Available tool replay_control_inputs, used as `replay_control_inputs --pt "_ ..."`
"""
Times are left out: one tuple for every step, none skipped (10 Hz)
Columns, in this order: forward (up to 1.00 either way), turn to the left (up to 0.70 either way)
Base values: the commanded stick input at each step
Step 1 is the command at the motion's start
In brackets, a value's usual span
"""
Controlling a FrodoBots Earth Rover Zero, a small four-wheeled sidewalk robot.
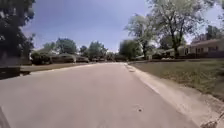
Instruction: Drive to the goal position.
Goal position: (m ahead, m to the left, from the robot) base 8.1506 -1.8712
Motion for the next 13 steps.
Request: replay_control_inputs --pt "0.7 0.0" --pt "0.7 0.0" --pt "0.7 0.0" --pt "0.7 0.0" --pt "0.7 0.0" --pt "0.7 0.0" --pt "0.7 0.0" --pt "0.7 0.0" --pt "0.7 0.0" --pt "0.7 0.0" --pt "0.7 -0.19" --pt "0.7 -0.31" --pt "0.7 -0.2"
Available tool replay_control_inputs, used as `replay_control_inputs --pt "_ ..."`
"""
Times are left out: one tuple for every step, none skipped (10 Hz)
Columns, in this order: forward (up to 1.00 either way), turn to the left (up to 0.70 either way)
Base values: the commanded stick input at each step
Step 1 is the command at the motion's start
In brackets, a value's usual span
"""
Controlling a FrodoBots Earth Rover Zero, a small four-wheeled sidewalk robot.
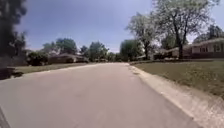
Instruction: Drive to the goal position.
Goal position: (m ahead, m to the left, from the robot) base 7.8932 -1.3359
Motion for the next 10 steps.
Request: replay_control_inputs --pt "0.7 0.0" --pt "0.7 0.0" --pt "0.7 0.0" --pt "0.7 0.0" --pt "0.7 0.0" --pt "0.7 0.0" --pt "0.7 0.0" --pt "0.7 0.0" --pt "0.7 0.0" --pt "0.7 0.0"
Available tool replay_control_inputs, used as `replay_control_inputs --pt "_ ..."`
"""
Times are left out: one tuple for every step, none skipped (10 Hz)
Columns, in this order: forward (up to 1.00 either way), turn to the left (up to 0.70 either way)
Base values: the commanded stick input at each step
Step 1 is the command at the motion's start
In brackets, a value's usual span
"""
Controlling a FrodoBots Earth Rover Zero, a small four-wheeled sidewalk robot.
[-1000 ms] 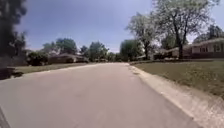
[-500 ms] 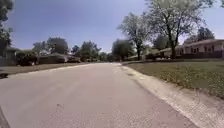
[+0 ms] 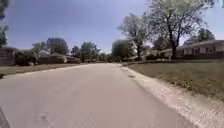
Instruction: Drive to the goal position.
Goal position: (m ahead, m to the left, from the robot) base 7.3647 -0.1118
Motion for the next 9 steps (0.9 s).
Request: replay_control_inputs --pt "0.7 0.0" --pt "0.7 0.0" --pt "0.7 0.0" --pt "0.7 0.0" --pt "0.7 0.0" --pt "0.7 0.0" --pt "0.7 0.0" --pt "0.7 0.0" --pt "0.7 0.0"
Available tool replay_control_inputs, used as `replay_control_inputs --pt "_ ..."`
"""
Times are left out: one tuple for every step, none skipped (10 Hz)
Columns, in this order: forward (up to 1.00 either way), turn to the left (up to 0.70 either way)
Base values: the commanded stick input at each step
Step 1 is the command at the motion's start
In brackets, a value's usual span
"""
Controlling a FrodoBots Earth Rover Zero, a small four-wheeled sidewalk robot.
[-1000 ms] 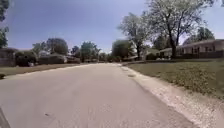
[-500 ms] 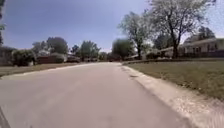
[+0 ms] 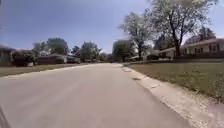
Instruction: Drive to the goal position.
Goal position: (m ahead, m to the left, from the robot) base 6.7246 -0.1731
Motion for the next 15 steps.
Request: replay_control_inputs --pt "0.7 0.0" --pt "0.7 0.0" --pt "0.7 0.0" --pt "0.7 0.0" --pt "0.7 0.0" --pt "0.7 0.0" --pt "0.7 0.0" --pt "0.7 0.0" --pt "0.7 0.0" --pt "0.7 0.0" --pt "0.7 0.0" --pt "0.7 0.0" --pt "0.7 0.0" --pt "0.7 -0.11" --pt "0.7 -0.31"
